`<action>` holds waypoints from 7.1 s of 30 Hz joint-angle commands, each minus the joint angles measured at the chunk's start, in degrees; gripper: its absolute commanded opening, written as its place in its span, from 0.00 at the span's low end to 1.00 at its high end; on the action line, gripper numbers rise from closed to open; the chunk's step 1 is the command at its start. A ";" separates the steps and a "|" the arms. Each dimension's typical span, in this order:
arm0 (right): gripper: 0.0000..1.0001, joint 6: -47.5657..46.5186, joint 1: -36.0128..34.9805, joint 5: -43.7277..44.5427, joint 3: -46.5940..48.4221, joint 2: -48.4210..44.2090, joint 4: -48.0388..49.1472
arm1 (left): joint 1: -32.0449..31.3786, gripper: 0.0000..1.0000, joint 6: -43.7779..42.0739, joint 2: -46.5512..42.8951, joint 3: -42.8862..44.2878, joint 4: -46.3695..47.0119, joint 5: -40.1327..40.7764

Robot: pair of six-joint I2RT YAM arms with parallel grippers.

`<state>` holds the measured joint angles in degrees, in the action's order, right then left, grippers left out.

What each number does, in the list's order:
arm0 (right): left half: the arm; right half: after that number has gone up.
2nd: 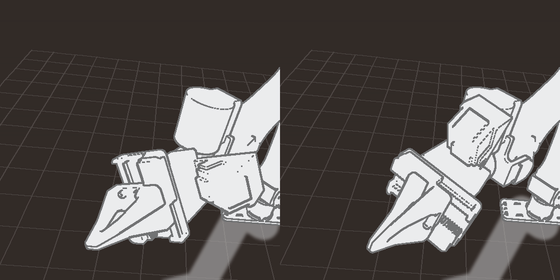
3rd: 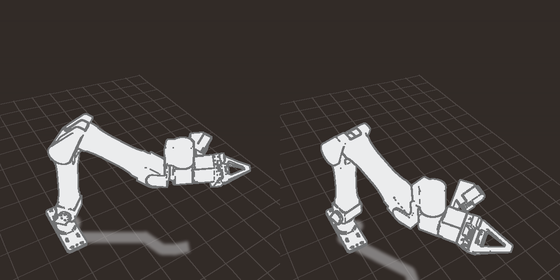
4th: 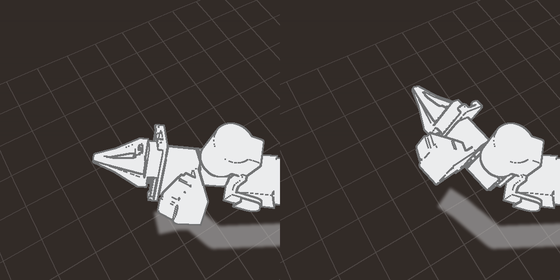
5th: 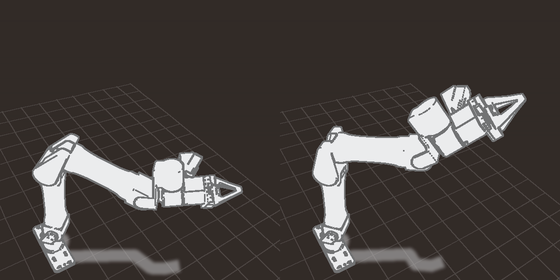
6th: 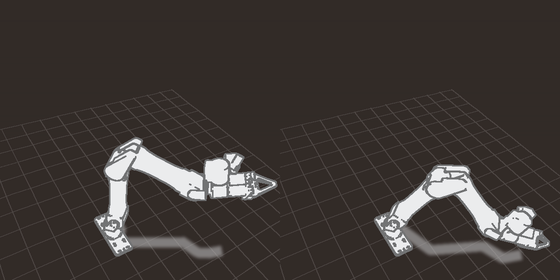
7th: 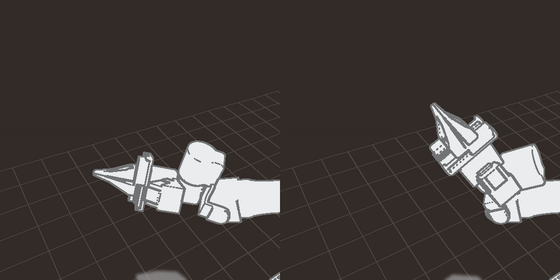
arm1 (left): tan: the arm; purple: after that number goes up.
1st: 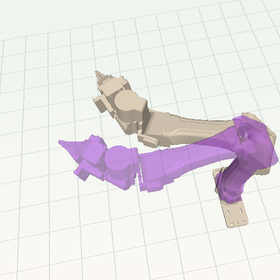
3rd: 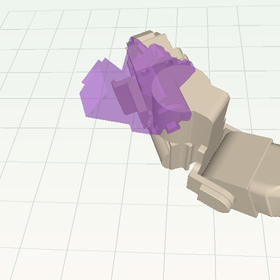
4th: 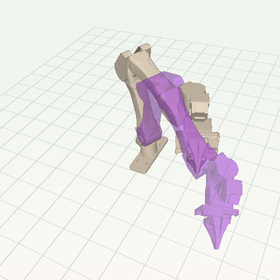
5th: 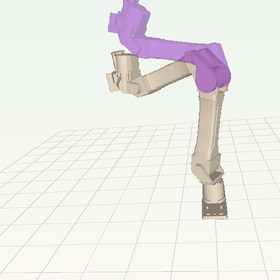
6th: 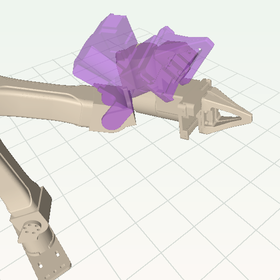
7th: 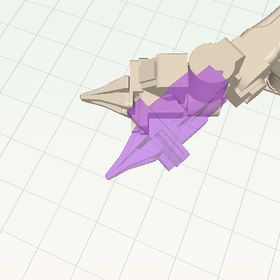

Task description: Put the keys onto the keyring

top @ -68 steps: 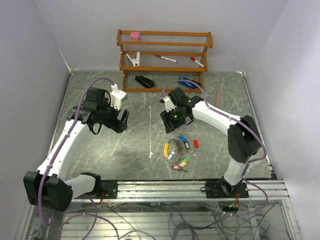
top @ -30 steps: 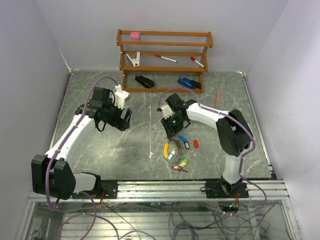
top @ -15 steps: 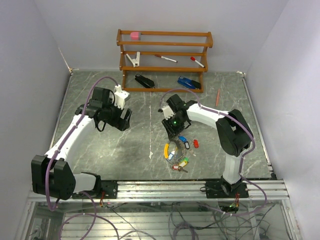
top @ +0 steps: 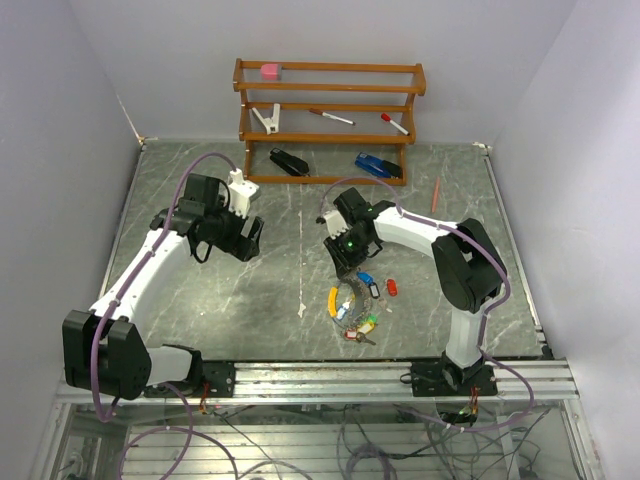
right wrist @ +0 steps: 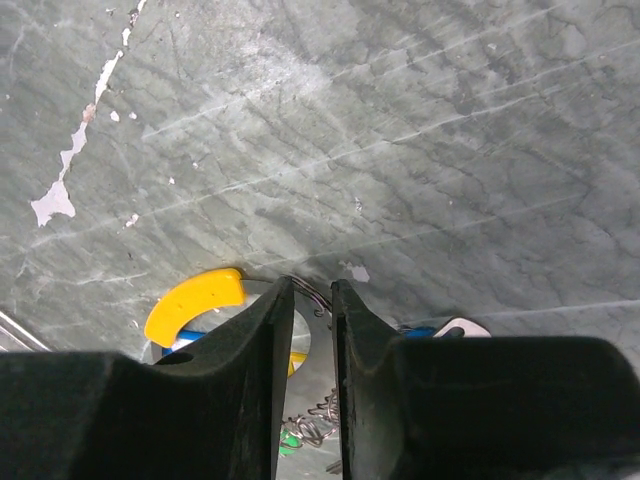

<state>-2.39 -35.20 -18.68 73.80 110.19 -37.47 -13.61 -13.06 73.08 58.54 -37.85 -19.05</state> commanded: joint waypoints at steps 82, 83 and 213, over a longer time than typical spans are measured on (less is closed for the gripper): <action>0.38 9.19 -5.87 19.35 -3.70 -4.60 10.38 | 0.18 0.96 2.51 1.64 7.39 -1.27 -3.19; 0.38 8.78 -5.87 19.97 -3.77 -4.55 10.59 | 0.24 0.96 2.50 1.51 7.30 -1.22 -3.12; 0.00 10.60 -6.08 12.46 19.57 -10.87 13.87 | -1.33 0.99 9.68 0.93 19.64 1.36 -11.74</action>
<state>6.50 -41.32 -2.02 90.50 100.90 -22.11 -13.39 -7.64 75.20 81.84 -42.52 -28.73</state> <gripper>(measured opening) 0.013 0.994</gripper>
